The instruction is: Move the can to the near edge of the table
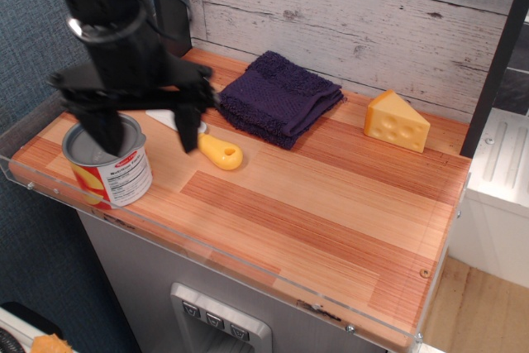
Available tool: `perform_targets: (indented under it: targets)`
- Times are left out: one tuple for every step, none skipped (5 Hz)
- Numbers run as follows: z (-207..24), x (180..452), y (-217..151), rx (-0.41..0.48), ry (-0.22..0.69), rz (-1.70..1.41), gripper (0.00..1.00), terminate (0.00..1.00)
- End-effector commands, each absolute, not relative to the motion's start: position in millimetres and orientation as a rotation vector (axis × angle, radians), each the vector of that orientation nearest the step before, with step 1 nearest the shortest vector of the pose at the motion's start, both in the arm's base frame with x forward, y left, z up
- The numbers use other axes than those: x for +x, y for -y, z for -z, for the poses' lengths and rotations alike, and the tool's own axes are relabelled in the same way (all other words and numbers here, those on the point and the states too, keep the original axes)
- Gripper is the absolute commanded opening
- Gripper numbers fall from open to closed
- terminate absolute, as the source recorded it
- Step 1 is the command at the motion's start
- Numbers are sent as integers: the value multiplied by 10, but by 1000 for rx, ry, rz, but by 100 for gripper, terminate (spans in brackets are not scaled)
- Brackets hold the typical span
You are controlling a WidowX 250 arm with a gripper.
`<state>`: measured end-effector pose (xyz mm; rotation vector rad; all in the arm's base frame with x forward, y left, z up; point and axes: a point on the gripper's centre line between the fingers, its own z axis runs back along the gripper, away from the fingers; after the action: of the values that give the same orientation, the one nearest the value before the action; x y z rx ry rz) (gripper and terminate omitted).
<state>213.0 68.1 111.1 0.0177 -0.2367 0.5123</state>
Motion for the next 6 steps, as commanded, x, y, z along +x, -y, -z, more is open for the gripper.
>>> perform_targets:
  targets:
    - [-1367,2166,-1213,82,304,-778,100,0]
    - [-1401,2127,-1557,97,310,-954,100,0]
    - [-1325,2111,-1858,128,310,-1093,100,0]
    - [-1151,2131,-2006,140,330,-1190,100,0]
    - [-937,2126,-2088,168,332,-1258,100,0]
    - [-786,2100,-2136,162,330,-1321,100,0]
